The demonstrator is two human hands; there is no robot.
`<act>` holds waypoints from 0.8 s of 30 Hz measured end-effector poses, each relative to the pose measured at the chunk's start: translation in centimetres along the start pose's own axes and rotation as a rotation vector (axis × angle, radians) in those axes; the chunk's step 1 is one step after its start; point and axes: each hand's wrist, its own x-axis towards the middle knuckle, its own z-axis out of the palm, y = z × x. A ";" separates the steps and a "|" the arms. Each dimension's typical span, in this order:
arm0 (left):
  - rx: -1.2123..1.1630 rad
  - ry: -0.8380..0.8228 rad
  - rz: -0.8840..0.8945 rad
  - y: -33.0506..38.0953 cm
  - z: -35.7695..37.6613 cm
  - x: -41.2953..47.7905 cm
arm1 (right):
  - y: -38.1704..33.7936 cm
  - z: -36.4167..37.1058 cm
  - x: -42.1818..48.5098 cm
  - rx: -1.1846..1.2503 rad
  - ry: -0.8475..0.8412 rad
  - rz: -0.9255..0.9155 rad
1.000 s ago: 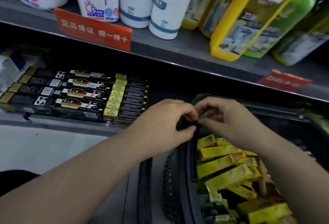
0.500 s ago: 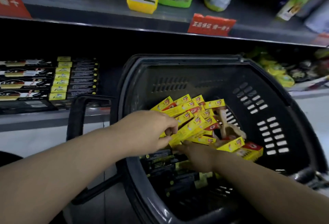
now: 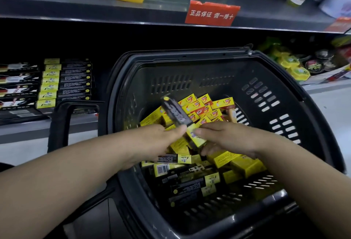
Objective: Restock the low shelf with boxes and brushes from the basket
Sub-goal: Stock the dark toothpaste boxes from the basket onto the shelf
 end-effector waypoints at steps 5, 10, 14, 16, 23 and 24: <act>-0.545 0.227 0.129 0.2 0.7 1.0 | -0.7 2.4 0.4 -0.069 -0.170 -0.214; -0.570 0.226 0.134 -0.1 -0.3 1.1 | 3.0 2.2 2.3 -0.902 -0.295 0.018; -0.589 0.219 0.129 -0.2 -0.6 1.1 | 5.3 3.4 4.1 -1.062 -0.315 0.060; -0.605 0.216 0.143 -0.1 -0.7 1.0 | 5.4 3.1 4.4 -1.003 -0.298 0.040; -0.644 0.219 0.179 0.3 -0.9 0.9 | 3.8 -0.8 1.6 -0.867 -0.252 0.153; -0.654 0.231 0.180 0.3 -0.9 0.9 | 3.2 -1.8 0.9 -0.795 -0.198 0.155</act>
